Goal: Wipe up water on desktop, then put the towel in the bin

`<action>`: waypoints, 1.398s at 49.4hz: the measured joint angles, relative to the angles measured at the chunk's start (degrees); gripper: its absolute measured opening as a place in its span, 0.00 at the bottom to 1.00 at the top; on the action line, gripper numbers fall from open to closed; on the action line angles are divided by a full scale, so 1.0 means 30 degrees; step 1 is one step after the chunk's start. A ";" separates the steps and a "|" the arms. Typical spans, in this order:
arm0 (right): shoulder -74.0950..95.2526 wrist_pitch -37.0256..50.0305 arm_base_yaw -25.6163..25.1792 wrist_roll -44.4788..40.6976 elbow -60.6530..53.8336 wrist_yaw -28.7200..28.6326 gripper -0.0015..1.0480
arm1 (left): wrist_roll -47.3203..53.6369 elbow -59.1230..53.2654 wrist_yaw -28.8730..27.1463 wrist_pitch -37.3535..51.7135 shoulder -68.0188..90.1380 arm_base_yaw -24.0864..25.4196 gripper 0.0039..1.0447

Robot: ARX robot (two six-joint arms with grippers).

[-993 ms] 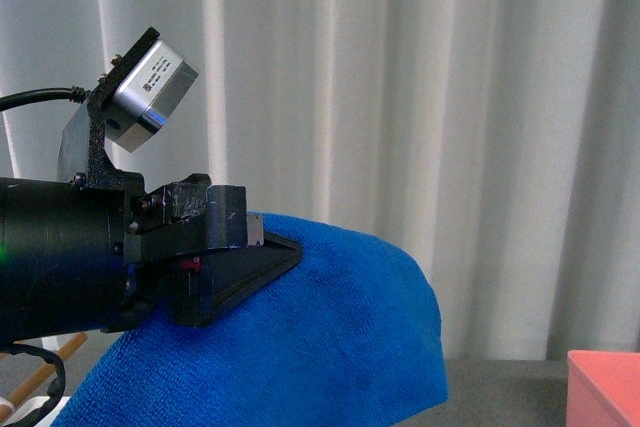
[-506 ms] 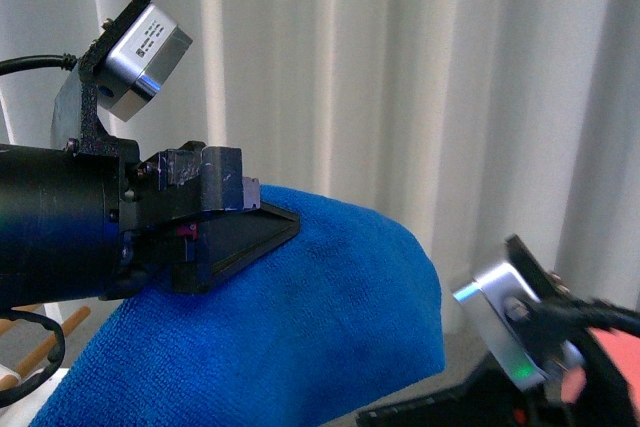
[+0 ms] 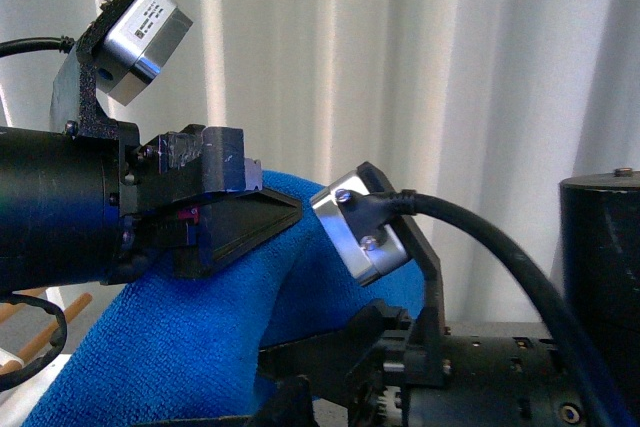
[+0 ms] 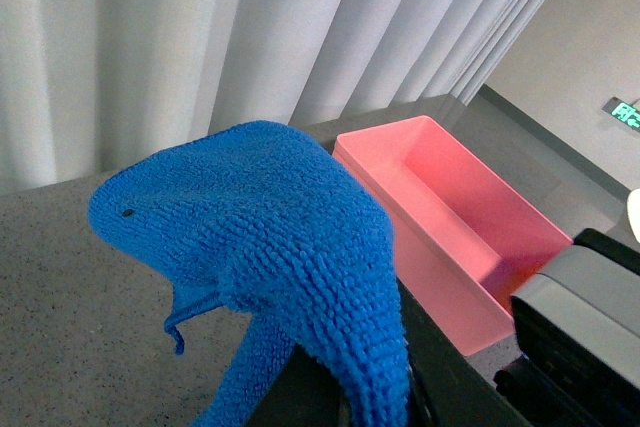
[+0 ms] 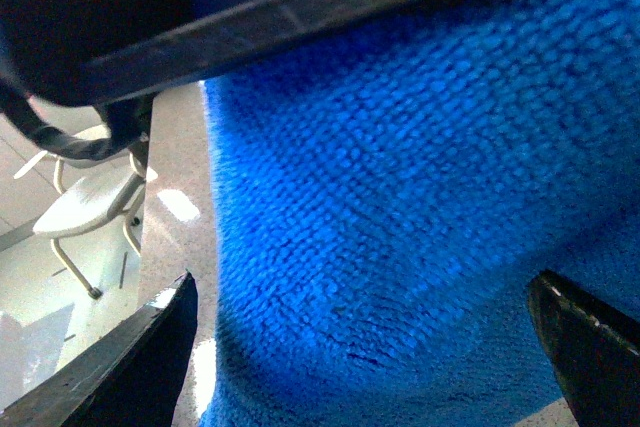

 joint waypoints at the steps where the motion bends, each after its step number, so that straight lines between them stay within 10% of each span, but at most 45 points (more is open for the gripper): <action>1: 0.0124 -0.0022 0.0044 0.0007 0.0131 0.0138 0.93 | 0.0000 0.0000 0.0000 0.0000 -0.0007 0.0000 0.03; 16: 0.1574 -0.0342 0.0386 0.0117 0.1472 0.2084 0.90 | 0.0007 0.0000 0.0000 0.0000 -0.0007 0.0000 0.03; 53: 0.1508 0.1202 0.0350 -0.0342 0.0933 0.2907 0.05 | 0.0029 0.0000 0.0000 0.0000 -0.0007 0.0000 0.03; 69: 0.1290 0.0262 -0.0328 -0.1953 0.0386 0.3351 0.05 | 0.0036 0.0000 0.0007 0.0000 -0.0007 0.0000 0.52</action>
